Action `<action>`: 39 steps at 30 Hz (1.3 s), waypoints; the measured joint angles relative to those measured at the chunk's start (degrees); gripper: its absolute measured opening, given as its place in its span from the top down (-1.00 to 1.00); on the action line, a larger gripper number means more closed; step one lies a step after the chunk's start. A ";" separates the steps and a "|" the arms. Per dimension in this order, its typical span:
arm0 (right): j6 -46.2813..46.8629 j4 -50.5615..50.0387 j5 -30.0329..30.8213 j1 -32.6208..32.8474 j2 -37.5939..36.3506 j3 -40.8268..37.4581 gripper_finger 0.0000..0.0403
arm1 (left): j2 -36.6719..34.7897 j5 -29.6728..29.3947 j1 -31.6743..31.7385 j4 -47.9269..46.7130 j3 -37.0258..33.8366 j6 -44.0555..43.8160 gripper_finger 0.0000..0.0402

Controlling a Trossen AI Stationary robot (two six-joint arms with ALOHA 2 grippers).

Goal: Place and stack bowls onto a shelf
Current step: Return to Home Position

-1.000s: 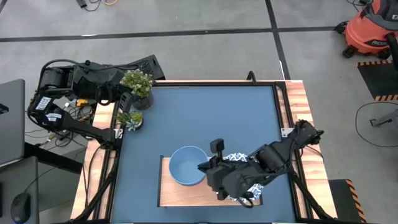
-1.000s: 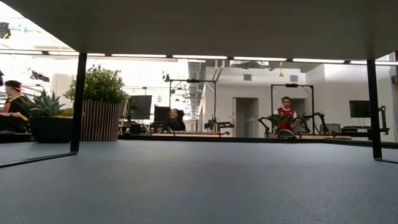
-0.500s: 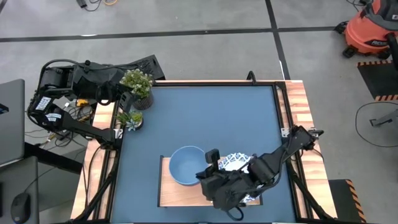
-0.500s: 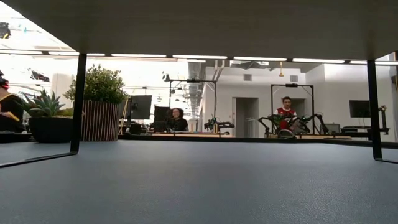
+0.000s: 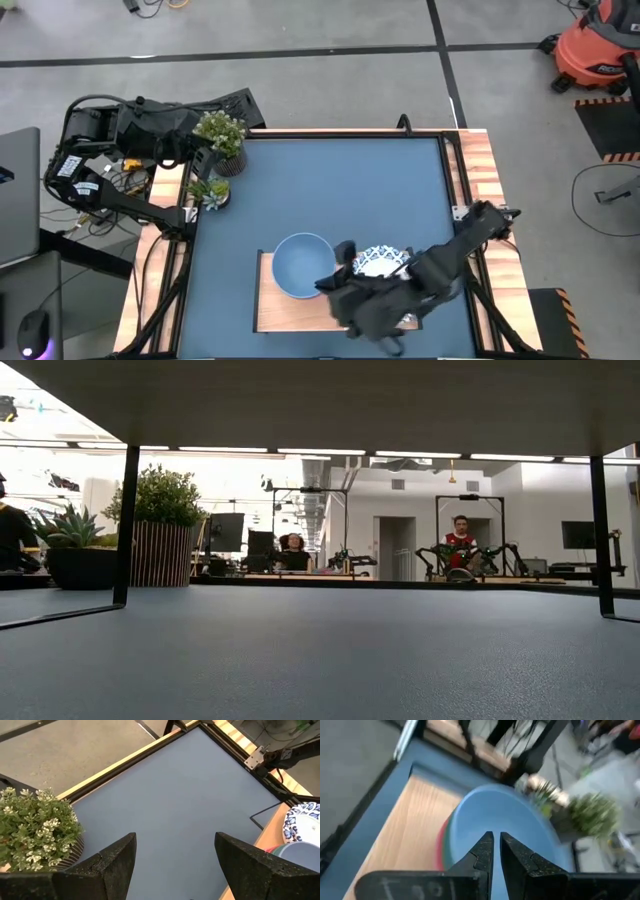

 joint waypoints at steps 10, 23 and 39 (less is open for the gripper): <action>-13.32 2.17 3.97 1.60 -11.46 0.09 0.71 | 0.25 0.49 -0.02 2.36 0.00 -3.25 -0.26; 4.38 -21.00 -12.19 -11.51 -29.68 0.01 0.71 | 0.41 1.60 0.00 9.96 0.00 17.49 -0.26; 6.76 19.14 -29.89 -25.65 -78.36 -56.64 0.71 | -22.28 30.00 0.01 43.82 -31.38 34.08 -0.26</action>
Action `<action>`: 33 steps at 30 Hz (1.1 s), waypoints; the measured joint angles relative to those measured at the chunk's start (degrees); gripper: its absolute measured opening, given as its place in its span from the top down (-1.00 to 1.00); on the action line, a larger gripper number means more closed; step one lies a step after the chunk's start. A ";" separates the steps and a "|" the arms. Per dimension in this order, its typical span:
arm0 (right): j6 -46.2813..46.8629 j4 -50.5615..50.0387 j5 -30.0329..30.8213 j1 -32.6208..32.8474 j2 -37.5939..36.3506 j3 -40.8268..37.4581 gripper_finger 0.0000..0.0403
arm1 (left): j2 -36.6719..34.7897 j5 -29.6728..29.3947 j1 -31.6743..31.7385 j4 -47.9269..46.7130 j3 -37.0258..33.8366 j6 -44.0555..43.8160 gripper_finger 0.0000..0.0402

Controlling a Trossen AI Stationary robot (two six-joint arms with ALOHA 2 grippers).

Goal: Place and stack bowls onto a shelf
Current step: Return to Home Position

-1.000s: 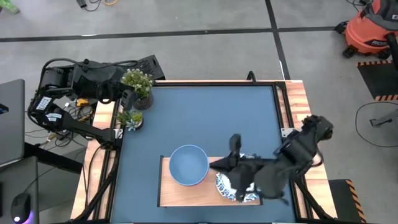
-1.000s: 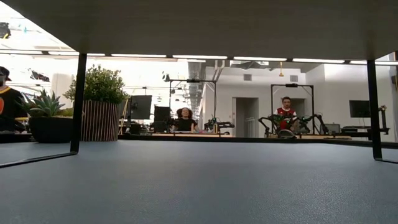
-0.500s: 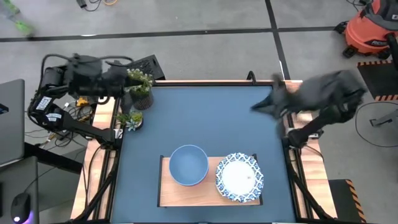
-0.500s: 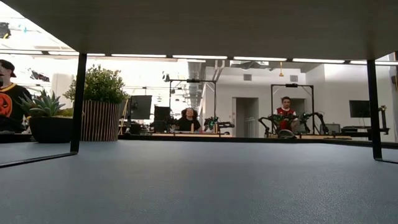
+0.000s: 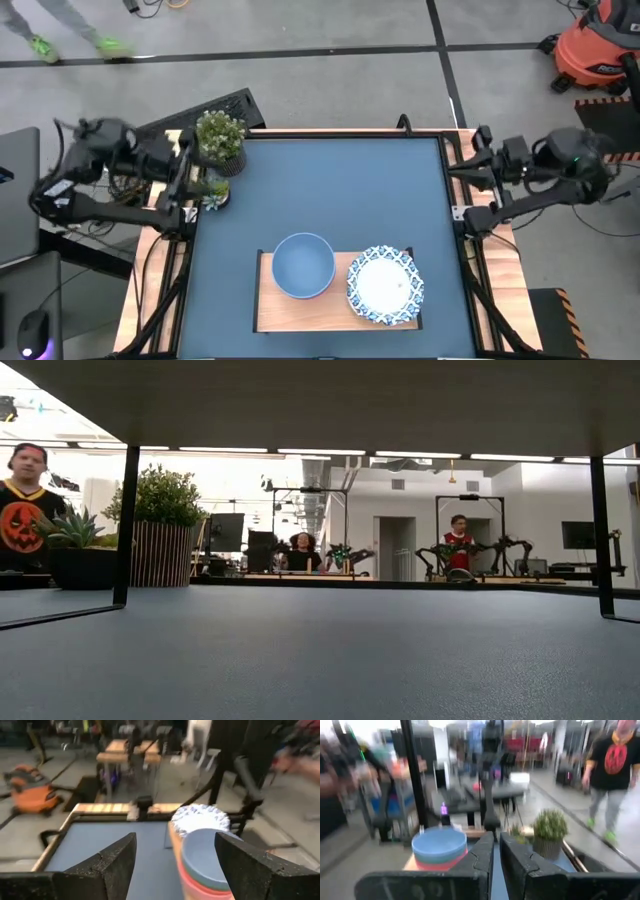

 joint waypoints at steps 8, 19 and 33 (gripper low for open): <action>5.93 20.22 0.02 0.02 -22.10 -29.96 0.71 | -24.11 0.76 -0.01 18.23 -29.39 -11.41 -0.26; 8.28 24.14 0.04 0.02 -35.89 -47.18 0.71 | -46.01 3.71 -0.01 28.76 -54.55 -19.77 -0.26; 12.77 39.34 2.51 -0.32 -35.97 -67.49 0.71 | -45.79 4.40 -0.14 32.35 -66.22 -19.24 -0.26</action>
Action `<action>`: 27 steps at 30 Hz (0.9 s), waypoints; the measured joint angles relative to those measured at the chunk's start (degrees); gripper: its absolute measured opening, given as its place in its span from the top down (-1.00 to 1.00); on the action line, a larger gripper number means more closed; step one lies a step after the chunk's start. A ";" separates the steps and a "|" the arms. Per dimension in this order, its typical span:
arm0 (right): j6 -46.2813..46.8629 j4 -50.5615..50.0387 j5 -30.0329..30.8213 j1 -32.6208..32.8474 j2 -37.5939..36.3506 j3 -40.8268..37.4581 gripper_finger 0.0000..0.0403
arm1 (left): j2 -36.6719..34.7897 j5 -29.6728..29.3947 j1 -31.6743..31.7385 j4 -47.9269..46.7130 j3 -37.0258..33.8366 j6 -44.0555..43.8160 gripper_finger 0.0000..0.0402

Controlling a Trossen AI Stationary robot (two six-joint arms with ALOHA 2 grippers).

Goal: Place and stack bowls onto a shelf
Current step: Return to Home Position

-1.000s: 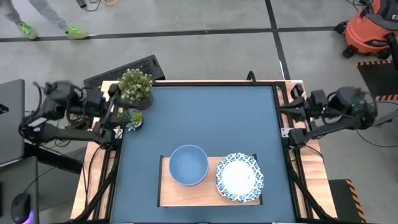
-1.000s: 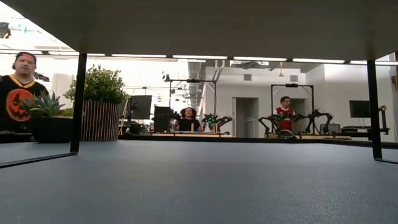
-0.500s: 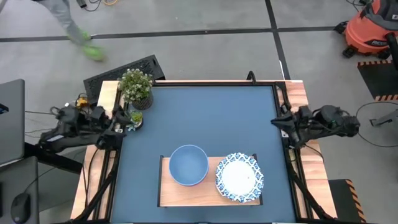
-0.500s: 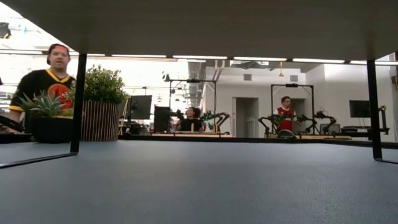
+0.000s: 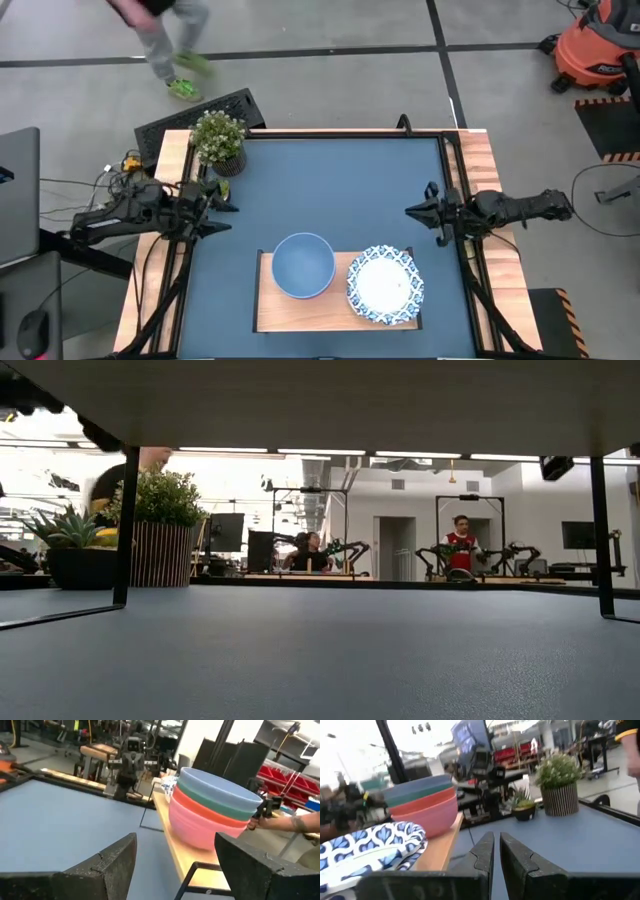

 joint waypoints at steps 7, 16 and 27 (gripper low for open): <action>3.23 3.84 1.32 -1.47 0.17 -4.43 0.71 | 0.10 -0.38 -0.02 5.13 -6.48 -0.97 -0.26; 3.07 3.24 0.66 -4.58 0.00 -4.45 0.71 | 0.38 -2.22 -0.04 13.86 -14.74 -1.23 -0.26; -1.07 2.21 0.60 -5.63 0.00 -4.51 0.71 | 0.08 -7.54 -0.04 13.23 -14.76 -0.15 -0.26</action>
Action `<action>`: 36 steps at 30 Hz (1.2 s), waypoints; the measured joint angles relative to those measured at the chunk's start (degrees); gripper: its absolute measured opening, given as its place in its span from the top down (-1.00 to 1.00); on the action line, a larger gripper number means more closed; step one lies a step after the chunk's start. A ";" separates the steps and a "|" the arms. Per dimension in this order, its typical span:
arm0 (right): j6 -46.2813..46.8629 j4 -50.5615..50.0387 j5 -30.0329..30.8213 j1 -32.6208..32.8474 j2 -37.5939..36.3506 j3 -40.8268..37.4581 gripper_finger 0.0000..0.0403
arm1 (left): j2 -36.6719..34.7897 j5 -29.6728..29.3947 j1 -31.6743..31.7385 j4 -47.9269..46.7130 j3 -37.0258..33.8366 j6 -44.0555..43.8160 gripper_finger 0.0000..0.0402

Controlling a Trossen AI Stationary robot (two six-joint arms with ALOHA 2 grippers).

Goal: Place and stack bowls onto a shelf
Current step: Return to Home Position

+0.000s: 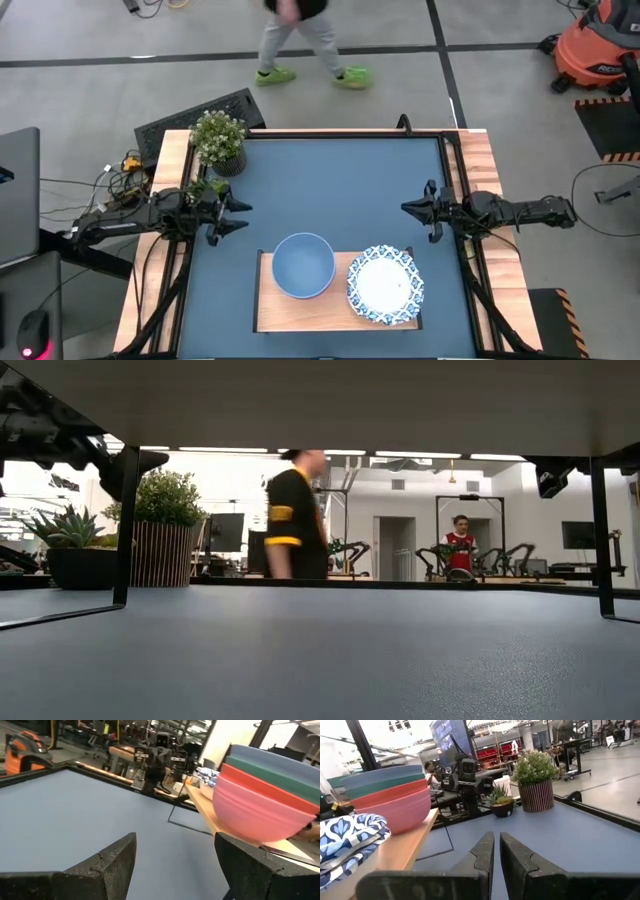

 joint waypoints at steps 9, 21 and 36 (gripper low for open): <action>-0.44 -0.98 -0.03 0.00 0.15 -0.05 0.71 | 0.04 -1.05 0.00 -0.60 0.00 -5.14 -0.26; -0.53 -1.29 -0.08 0.00 0.15 -0.07 0.71 | 0.07 -1.26 0.00 -0.60 -0.02 -4.19 -0.26; -0.52 -1.46 -0.07 0.00 0.15 -0.12 0.71 | 0.07 -1.24 0.00 -0.62 -0.04 -4.16 -0.26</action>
